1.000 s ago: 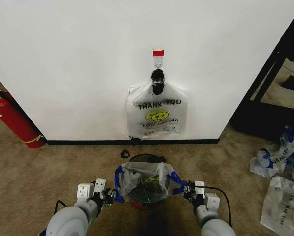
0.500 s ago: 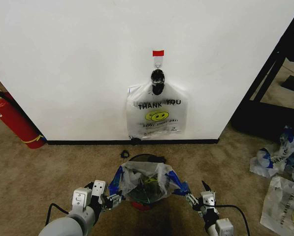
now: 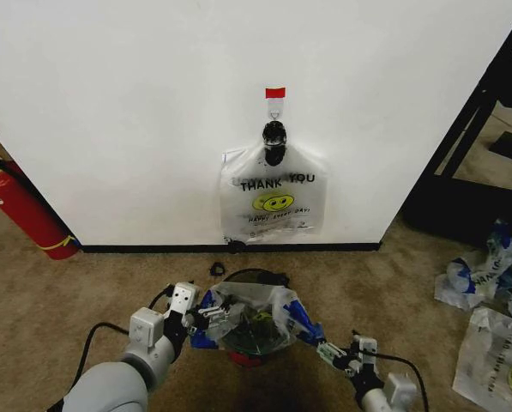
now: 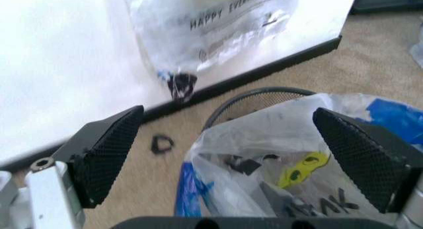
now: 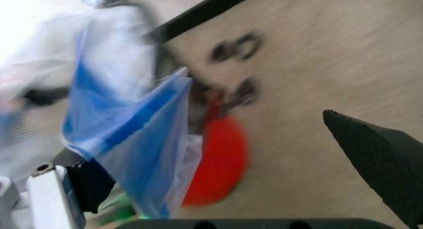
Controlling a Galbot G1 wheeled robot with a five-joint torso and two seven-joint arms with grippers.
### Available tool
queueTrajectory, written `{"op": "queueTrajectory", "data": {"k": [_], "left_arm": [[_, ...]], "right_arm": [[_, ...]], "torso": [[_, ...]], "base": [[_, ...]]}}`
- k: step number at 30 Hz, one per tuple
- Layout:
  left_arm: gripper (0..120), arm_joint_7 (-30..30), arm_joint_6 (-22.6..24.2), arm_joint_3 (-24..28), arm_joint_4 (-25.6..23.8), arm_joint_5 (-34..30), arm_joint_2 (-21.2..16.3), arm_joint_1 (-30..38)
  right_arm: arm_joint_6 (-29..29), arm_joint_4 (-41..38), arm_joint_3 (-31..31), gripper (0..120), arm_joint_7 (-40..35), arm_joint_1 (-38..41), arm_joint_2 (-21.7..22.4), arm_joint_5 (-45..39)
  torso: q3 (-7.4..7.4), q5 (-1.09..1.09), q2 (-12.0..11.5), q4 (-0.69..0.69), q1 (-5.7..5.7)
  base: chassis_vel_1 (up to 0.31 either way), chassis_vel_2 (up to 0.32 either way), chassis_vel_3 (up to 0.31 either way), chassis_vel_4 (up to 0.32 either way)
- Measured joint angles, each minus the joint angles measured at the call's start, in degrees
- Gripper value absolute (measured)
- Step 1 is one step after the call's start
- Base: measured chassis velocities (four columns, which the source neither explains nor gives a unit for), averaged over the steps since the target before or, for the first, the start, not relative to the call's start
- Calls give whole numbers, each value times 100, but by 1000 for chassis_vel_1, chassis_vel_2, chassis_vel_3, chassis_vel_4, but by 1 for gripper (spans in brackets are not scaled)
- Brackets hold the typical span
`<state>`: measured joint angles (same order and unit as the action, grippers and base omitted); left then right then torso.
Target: Pick up the garbage bag from the wall and place it over the trash bin.
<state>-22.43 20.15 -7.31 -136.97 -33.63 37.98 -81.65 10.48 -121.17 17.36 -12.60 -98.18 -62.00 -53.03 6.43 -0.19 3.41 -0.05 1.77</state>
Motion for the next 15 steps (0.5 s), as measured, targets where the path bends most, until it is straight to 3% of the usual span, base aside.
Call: {"op": "queueTrajectory", "data": {"k": [5,9,15], "left_arm": [[100,16,-26,-48,1,63,39,-95],[100,-20,-23,-68,-29,34,60,-103],[100,-36,-6,-50,-17,-12,103,-96]], "right_arm": [[-128,171,147,100,1263,-157,333,516],[-1046,448,372,100,2193,-194,681,1538],[-2044,779,922,100,3386,-244,940,1674]], "torso": [[0,1,0,-5,0],[0,0,0,-4,0],[0,-2,0,-4,0]], "base": [[0,0,0,0],[0,0,0,0],[0,0,0,0]]}}
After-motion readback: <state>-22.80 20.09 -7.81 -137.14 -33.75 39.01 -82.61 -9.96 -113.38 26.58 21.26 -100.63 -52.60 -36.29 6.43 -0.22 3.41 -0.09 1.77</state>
